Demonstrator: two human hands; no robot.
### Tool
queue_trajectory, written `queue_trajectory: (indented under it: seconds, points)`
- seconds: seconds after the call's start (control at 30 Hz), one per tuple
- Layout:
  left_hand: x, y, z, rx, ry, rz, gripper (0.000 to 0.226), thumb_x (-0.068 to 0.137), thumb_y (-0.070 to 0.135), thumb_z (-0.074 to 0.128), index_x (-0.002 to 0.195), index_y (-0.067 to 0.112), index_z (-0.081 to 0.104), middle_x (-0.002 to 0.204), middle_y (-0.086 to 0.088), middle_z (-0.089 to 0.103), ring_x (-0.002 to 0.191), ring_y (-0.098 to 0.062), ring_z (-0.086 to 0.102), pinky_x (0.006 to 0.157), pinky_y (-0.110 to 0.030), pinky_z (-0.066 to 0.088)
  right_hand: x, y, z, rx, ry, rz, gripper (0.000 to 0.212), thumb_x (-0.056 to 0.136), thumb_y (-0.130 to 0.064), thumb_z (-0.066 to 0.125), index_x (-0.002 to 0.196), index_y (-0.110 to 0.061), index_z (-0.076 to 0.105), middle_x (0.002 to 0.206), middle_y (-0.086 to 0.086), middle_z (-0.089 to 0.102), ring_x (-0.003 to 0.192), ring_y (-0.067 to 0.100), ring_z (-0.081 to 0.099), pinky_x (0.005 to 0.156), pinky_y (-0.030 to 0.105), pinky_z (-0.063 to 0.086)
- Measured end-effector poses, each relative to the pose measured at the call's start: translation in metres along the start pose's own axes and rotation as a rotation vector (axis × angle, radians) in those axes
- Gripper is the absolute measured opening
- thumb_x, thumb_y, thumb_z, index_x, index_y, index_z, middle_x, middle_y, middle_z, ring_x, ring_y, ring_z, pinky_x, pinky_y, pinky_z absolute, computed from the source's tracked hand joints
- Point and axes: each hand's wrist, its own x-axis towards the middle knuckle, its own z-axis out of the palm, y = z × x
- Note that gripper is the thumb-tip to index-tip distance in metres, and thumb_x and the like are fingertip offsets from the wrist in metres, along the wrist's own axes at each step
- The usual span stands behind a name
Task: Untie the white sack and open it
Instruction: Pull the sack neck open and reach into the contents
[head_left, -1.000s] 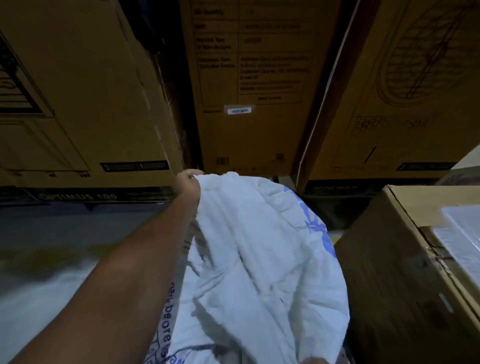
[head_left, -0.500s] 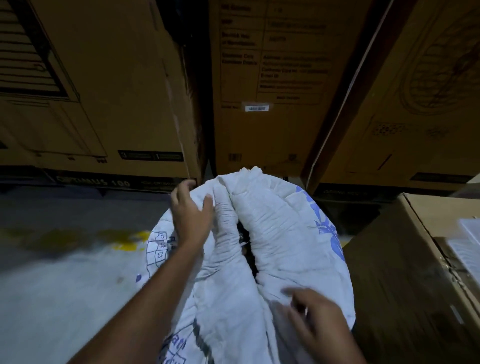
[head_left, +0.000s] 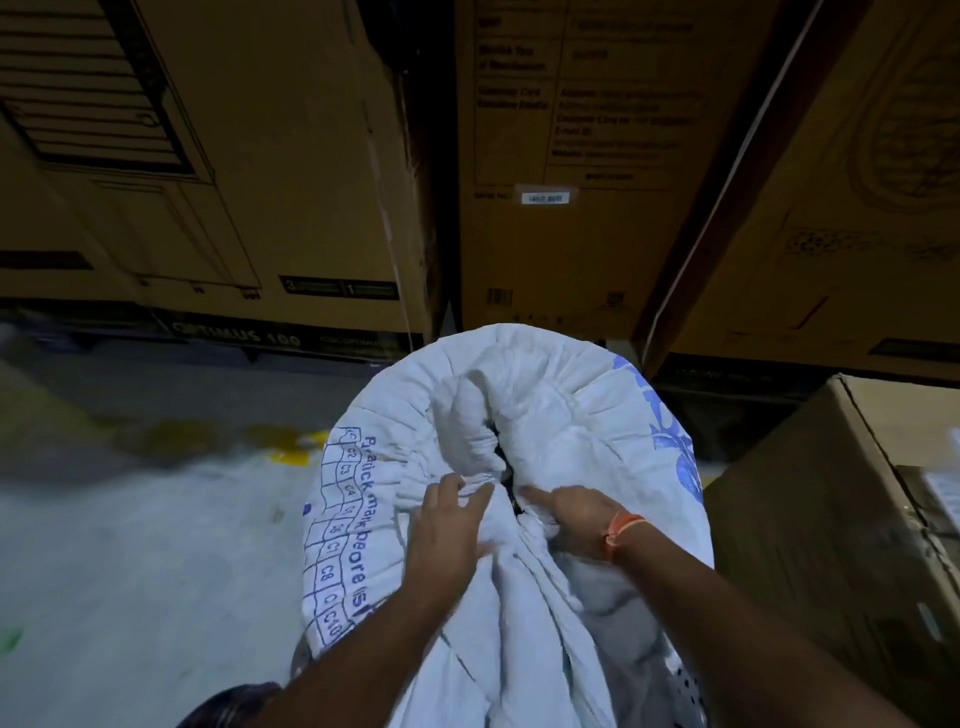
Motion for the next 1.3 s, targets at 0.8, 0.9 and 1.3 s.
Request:
queue_trajectory:
  seconds: [0.8,0.9,1.3]
  points:
    - [0.063,-0.036,-0.139,-0.171,0.351,0.373,0.022,0.072,0.035,0.072,0.093,0.031,0.072,0.142,0.0,0.056,0.133,-0.027,0.048,0.103,-0.049,0.048,-0.129,-0.054,-0.017,0.448,0.811,0.355,0.071,0.081,-0.054,0.075,0.14,-0.023,0.049,0.122,0.0,0.05,0.111,0.02,0.055,0.09,0.031,0.05]
    - [0.092,-0.004,-0.128,0.058,0.111,0.676,0.035,0.084,0.039,0.075,0.117,0.04,0.063,0.161,-0.006,0.038,0.147,-0.031,0.038,0.114,-0.055,0.042,-0.102,-0.108,0.007,0.532,0.659,0.533,0.108,0.079,-0.085,0.049,0.161,-0.032,0.004,0.13,0.006,0.051,0.116,0.023,0.058,0.092,0.033,0.051]
    - [0.189,0.032,-0.109,0.295,-0.165,0.526,0.027,0.1,0.025,0.068,0.124,0.017,0.078,0.112,-0.004,0.076,0.1,-0.024,0.074,0.089,-0.035,0.057,-0.085,-0.099,0.041,0.632,0.672,0.701,0.019,0.087,-0.022,0.073,0.1,-0.008,0.07,0.099,0.017,0.061,0.098,0.04,0.065,0.075,0.04,0.05]
